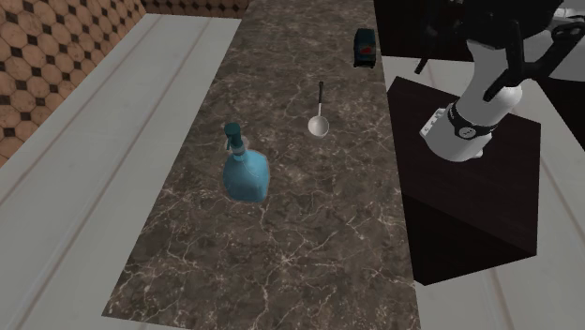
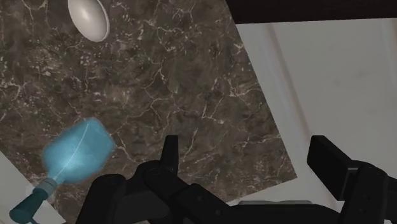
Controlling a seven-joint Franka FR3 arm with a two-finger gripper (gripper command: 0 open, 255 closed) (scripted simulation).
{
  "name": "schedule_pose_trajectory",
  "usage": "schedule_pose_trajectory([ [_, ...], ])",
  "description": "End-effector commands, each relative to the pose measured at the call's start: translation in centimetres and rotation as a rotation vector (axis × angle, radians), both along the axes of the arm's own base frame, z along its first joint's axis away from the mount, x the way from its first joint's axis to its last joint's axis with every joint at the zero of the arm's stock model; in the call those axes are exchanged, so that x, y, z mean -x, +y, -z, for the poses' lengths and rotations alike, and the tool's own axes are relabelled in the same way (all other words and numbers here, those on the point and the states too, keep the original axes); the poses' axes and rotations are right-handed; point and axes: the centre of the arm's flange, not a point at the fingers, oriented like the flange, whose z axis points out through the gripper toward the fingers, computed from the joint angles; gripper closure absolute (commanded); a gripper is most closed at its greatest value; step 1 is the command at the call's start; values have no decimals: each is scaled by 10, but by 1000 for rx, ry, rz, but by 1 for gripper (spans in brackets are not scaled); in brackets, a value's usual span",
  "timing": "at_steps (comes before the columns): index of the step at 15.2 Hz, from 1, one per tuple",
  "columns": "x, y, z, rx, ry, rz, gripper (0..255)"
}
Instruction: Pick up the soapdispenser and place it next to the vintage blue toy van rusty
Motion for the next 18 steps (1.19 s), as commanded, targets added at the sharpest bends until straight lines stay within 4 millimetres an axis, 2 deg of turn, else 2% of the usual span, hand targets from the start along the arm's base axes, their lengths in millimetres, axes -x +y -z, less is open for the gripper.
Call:
schedule_pose_trajectory([
  [1, -6, -21, 12, 7, -22, -19, 0],
  [9, -27, -108, 57, 30, -104, -88, 0],
  [18, -61, -206, 102, 57, -197, -165, 0],
])
